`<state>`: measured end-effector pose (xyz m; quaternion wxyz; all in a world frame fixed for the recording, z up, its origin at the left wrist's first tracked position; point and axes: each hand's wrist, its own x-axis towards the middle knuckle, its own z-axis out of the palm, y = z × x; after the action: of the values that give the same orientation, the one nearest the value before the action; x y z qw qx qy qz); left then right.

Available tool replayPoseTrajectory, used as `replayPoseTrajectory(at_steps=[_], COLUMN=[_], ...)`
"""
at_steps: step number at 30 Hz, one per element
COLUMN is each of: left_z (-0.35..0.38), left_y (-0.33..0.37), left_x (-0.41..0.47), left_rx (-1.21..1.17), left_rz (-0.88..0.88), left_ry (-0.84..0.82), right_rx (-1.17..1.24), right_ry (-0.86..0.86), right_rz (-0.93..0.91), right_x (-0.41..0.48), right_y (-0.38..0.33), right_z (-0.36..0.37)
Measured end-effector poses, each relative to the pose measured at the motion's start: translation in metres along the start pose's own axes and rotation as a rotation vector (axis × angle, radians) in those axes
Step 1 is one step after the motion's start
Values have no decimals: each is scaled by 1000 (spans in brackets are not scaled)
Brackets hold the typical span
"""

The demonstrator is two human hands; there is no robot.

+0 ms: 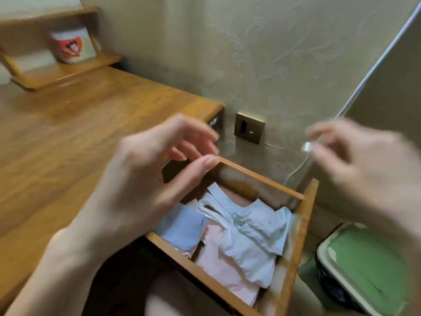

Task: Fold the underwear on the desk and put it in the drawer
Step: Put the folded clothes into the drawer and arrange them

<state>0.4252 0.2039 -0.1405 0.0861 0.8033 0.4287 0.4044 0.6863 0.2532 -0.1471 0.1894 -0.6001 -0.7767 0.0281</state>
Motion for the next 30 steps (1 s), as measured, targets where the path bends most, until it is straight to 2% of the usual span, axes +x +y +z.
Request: replayPoseTrajectory(at_steps=[1, 2, 3, 4, 7, 13, 19, 24, 30], left_z=[2, 6, 8, 12, 17, 15, 2, -6, -7], left_y=[-11, -24, -36, -46, -63, -81, -94, -94, -95], left_x=[-1, -4, -8, -10, -15, -19, -26, -34, -29], left_rx=[71, 127, 146, 163, 223, 329, 311, 300, 371], left_rz=[-60, -129, -192, -239, -326, -423, -445, -497, -464], left_ry=[-30, -40, -43, -33, -61, -8, 1, -8, -29], right_rx=[-227, -345, -294, -161, 140, 282, 678, 883, 891], right_ry=[-198, -410, -540, -564, -450, -421, -348, -449, -553], right_rz=[139, 252, 320, 364, 453, 343, 342, 384, 299], right_x=[-6, -13, -15, -19, -15, 10, 49, 71, 87], right_y=[7, 16, 23, 26, 25, -3, -39, -68, -95], right_z=[21, 47, 67, 84, 98, 123, 172, 212, 239])
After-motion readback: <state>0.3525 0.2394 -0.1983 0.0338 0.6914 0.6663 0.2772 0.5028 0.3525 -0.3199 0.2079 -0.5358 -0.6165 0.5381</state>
